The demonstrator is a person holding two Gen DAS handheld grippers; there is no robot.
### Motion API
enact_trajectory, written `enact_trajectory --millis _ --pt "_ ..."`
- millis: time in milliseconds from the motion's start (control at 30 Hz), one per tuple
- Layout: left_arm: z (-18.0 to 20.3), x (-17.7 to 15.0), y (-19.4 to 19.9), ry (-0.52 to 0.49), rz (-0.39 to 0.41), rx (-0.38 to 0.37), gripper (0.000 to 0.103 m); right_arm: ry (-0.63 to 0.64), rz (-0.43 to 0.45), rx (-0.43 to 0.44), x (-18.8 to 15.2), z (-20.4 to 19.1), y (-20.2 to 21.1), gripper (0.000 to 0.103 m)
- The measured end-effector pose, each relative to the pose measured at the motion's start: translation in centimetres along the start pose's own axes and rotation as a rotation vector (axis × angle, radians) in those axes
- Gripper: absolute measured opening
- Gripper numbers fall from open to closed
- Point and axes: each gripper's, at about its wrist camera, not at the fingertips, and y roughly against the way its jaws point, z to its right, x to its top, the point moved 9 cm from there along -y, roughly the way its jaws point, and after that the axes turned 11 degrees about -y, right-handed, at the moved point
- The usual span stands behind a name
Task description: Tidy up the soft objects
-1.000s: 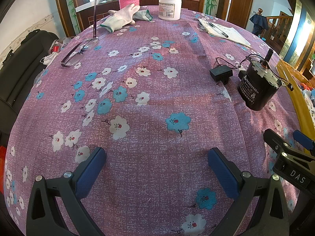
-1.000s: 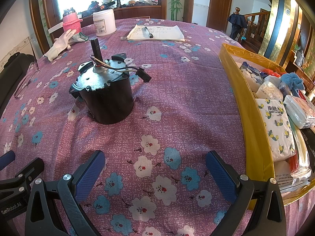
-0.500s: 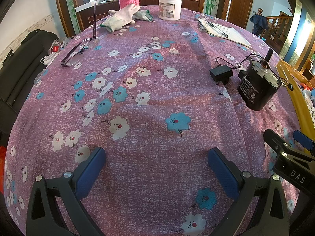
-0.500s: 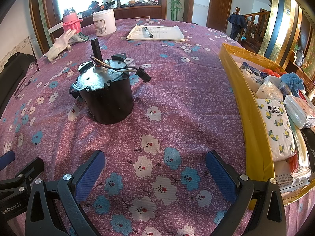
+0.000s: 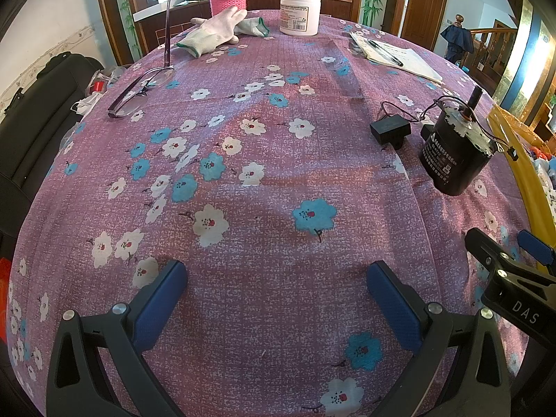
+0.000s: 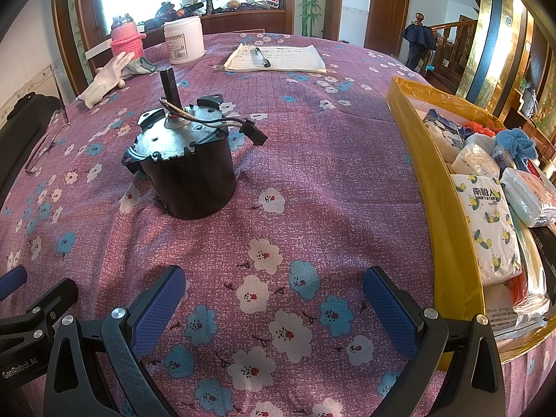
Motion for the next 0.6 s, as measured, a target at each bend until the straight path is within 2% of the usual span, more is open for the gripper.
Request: enact_trajectory --millis 600 --pt "-0.01 0.0 0.0 0.0 0.0 0.0 0.103 0.001 0.0 -0.001 -0.17 -0.02 0.15 0.102"
